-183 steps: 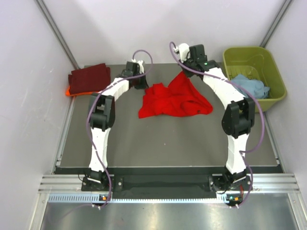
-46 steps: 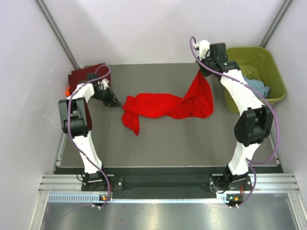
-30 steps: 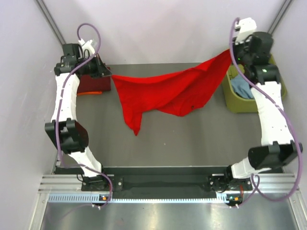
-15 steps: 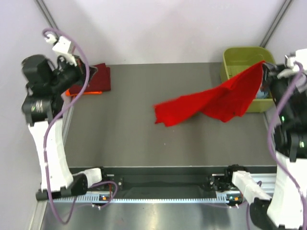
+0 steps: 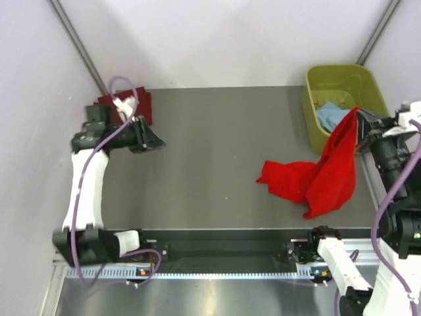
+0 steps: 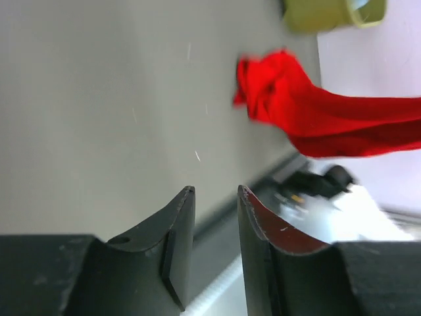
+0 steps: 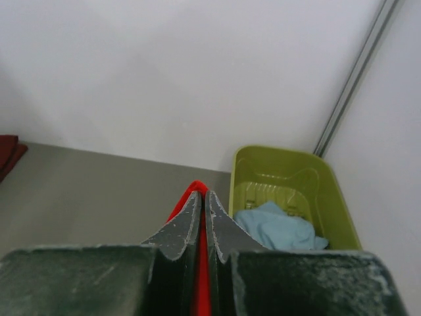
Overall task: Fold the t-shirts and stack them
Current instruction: Flatten the tshirt out
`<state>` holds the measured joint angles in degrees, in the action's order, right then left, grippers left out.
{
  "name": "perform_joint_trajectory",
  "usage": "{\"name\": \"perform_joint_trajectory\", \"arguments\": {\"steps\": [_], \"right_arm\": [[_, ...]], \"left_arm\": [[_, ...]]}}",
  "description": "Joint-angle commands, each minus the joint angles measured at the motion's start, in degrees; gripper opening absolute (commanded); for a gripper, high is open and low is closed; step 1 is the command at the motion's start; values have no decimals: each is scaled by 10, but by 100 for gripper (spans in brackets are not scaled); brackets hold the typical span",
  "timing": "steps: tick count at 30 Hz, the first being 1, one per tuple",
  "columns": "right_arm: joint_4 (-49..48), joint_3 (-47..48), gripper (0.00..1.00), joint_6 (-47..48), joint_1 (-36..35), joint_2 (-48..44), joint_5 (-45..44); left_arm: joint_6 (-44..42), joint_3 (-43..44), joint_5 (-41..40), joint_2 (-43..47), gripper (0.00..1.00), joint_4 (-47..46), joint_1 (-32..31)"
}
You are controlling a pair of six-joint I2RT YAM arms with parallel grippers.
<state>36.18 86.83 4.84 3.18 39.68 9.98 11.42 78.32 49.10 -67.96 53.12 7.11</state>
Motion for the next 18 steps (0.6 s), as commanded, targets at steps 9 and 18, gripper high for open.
{"name": "perform_joint_trajectory", "arguments": {"steps": [9,18], "right_arm": [[-75,67,0,-144,7,265,152],[57,595,0,-26,-313,565,220]], "left_arm": [[124,88,63,-132,37,-107,6],[95,141,36,-130,36,-79,50]]}}
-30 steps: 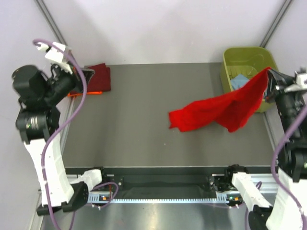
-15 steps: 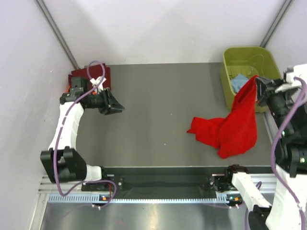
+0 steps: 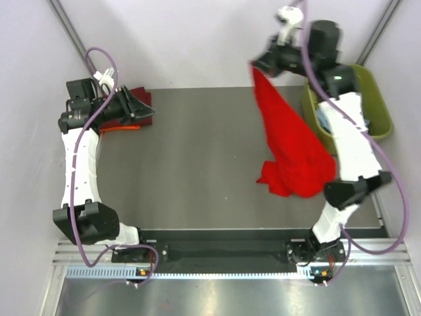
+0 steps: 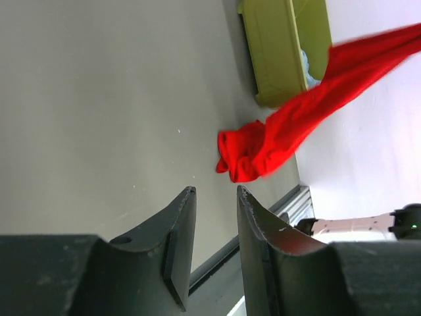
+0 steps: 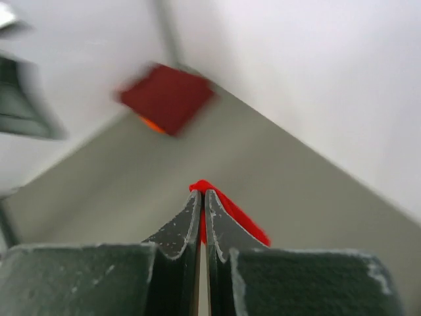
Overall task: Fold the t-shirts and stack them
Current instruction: Flatten the tshirt out
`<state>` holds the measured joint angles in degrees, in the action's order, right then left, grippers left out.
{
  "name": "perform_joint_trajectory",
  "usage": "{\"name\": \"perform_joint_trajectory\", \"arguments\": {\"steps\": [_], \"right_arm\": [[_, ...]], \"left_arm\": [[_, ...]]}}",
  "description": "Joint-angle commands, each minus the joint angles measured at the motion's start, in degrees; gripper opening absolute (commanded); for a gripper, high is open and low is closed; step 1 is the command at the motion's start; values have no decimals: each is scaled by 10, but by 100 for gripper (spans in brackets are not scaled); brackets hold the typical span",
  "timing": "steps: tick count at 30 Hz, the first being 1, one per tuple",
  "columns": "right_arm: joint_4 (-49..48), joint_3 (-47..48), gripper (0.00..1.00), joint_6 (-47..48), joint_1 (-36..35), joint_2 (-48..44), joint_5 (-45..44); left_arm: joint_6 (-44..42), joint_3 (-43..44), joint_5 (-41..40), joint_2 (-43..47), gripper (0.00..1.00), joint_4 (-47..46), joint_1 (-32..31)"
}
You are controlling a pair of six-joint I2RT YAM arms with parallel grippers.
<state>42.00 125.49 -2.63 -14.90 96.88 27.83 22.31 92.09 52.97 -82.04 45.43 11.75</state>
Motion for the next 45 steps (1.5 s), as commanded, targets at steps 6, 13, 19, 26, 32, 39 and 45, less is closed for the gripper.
{"name": "perform_joint_trajectory", "arguments": {"steps": [6,13,19,26,32,39,45], "right_arm": [[-53,184,0,47,-227,-84,22],[-92,-52,0,53,-23,-211,49],[-102,-247,0,127,50,-227,35],[-165,-396,0,87,46,-144,42],[-169,-414,0,95,70,-95,19],[-178,-395,0,86,91,-66,-24],[-180,-287,0,84,112,22,-38]], "left_arm": [[-30,-41,-29,52,35,16,6],[-38,-78,-44,79,36,26,6],[-32,-109,-36,65,36,26,7],[-40,-111,-4,29,36,43,7],[-191,-128,-99,50,36,149,-115],[-323,-186,-311,79,38,186,-294],[-341,-173,-339,-1,37,203,-354]]}}
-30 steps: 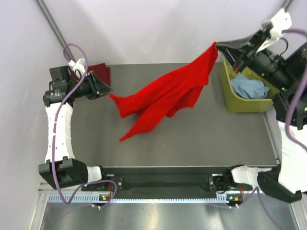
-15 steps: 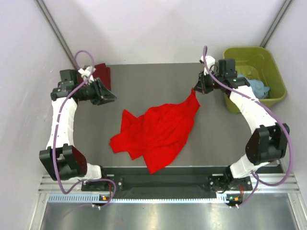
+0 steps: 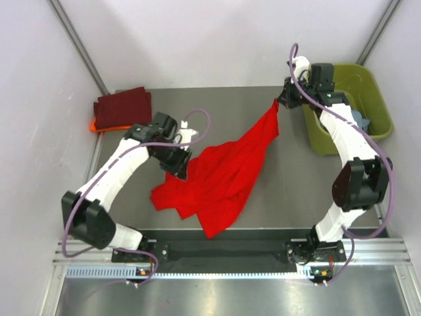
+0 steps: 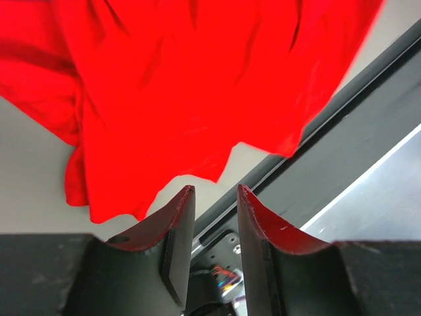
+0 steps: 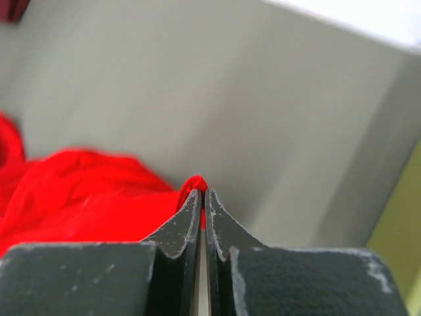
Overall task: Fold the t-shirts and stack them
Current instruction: Flatten the tshirt out
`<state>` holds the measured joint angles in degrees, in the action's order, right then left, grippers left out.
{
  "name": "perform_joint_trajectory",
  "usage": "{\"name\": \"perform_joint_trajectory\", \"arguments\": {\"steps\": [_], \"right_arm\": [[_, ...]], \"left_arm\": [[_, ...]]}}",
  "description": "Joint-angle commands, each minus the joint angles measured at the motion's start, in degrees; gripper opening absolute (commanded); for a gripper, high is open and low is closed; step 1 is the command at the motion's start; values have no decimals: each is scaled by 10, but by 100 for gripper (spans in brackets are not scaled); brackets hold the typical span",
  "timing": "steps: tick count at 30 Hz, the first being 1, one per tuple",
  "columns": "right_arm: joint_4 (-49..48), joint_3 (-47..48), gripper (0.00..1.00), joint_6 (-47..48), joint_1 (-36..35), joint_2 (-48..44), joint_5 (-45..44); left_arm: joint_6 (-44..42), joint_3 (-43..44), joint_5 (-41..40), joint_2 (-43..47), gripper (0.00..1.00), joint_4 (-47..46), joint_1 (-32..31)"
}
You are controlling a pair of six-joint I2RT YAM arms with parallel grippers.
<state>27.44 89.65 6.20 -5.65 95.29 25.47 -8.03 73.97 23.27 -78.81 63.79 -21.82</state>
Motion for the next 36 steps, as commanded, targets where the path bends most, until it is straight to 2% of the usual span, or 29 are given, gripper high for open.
{"name": "perform_joint_trajectory", "arguments": {"steps": [1,8,11,22,25,31,32,36], "right_arm": [[-39,85,0,-7,20,48,-16],[-50,115,0,-10,20,81,-20],[-49,120,0,-13,20,80,-20],[-45,120,0,-21,18,81,-22],[-44,123,0,-19,18,87,-27],[-44,122,0,-19,24,93,-32],[-43,121,0,-18,27,94,-34],[-44,119,0,-18,35,97,-39]], "left_arm": [[-29,13,-33,-47,37,23,-24],[-10,23,25,-183,30,46,-80],[-8,50,25,-251,29,66,-80],[0,193,29,-460,32,25,-62],[4,248,23,-520,33,23,-48],[21,437,19,-647,33,56,-18],[21,484,7,-660,33,57,-16],[19,564,-16,-703,34,57,-9]]}}
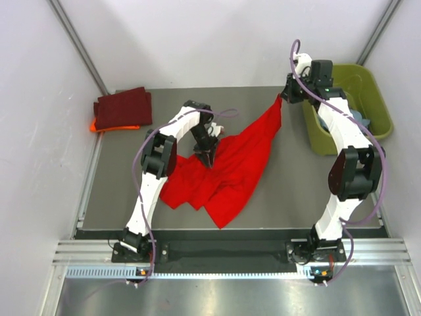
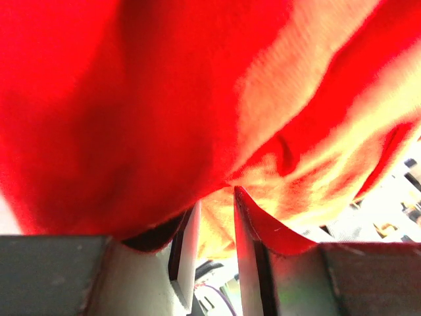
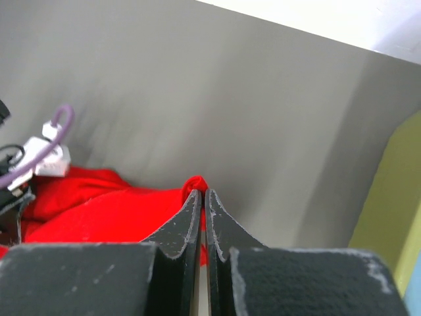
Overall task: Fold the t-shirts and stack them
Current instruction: Flatten the tshirt out
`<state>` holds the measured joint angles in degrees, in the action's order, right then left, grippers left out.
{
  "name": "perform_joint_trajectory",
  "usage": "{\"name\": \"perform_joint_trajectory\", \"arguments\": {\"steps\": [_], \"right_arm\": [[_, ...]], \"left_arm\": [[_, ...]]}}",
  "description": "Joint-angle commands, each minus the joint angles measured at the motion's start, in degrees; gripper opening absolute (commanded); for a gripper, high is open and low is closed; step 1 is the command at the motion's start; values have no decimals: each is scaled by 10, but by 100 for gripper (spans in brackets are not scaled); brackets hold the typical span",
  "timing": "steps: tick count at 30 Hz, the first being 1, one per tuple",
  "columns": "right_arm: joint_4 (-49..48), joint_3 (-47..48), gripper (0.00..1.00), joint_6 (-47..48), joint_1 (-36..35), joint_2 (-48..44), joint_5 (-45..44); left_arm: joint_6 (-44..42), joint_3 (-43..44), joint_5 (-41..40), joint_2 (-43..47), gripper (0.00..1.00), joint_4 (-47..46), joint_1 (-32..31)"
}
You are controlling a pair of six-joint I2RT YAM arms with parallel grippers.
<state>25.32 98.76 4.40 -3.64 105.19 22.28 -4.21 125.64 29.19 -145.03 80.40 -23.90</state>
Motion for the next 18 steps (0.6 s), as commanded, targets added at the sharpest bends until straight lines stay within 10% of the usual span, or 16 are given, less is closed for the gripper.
{"name": "perform_joint_trajectory", "arguments": {"steps": [1,9,18], "right_arm": [[-24,25,0,2,16,-3,-8],[-25,-2,0,-1,54,-26,-22],[-27,-61,0,-9,92,-67,-8]], "left_arm": [[-19,57,-75,-47,34,-111,14],[-6,38,-136,38,35,-206,15],[-95,-205,-185,356,38,-282,-60]]}}
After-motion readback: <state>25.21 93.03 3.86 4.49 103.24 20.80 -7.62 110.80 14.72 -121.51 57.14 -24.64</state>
